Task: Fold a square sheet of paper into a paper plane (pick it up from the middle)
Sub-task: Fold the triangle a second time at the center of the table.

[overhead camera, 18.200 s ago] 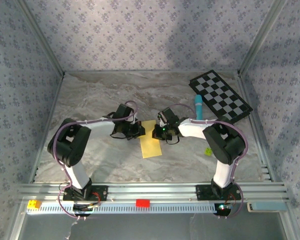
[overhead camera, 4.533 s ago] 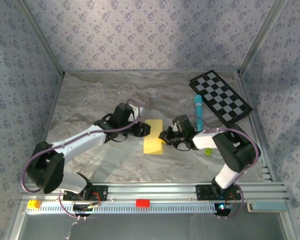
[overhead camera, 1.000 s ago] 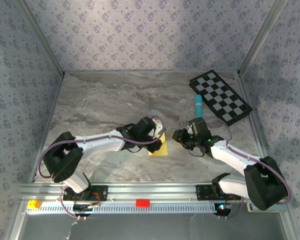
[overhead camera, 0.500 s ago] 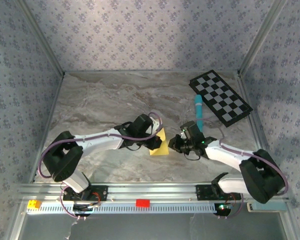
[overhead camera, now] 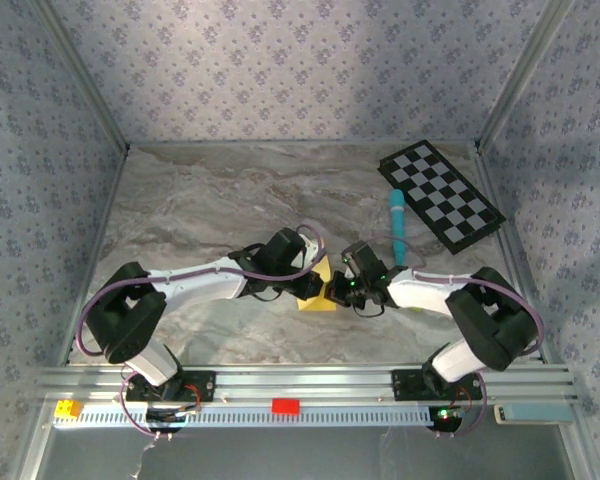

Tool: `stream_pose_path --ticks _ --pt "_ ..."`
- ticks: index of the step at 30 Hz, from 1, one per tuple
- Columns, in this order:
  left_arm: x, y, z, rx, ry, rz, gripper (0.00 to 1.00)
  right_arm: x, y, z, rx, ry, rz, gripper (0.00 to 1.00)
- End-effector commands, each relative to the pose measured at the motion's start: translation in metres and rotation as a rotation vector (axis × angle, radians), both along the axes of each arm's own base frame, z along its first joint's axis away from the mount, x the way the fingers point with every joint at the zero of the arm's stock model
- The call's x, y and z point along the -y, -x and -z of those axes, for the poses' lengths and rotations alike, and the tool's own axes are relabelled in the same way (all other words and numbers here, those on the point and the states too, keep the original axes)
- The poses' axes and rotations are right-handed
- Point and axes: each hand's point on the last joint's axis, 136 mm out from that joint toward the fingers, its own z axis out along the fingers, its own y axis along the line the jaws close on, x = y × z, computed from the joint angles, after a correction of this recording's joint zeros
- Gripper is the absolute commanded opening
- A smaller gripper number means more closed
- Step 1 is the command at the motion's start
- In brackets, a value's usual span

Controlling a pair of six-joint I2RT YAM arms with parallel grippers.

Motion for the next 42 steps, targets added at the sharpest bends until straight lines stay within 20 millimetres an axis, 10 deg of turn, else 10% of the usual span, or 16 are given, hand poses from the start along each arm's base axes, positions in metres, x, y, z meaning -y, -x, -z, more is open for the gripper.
stream_pose_path --ticks 1,42 --pt "-0.005 -0.001 0.010 -0.019 -0.025 -0.017 0.00 0.012 0.005 0.014 -0.024 0.081 0.001 0.05" --pt "-0.039 -0.042 0.058 0.067 -0.231 -0.124 0.00 0.033 0.008 0.018 -0.051 0.150 -0.003 0.05"
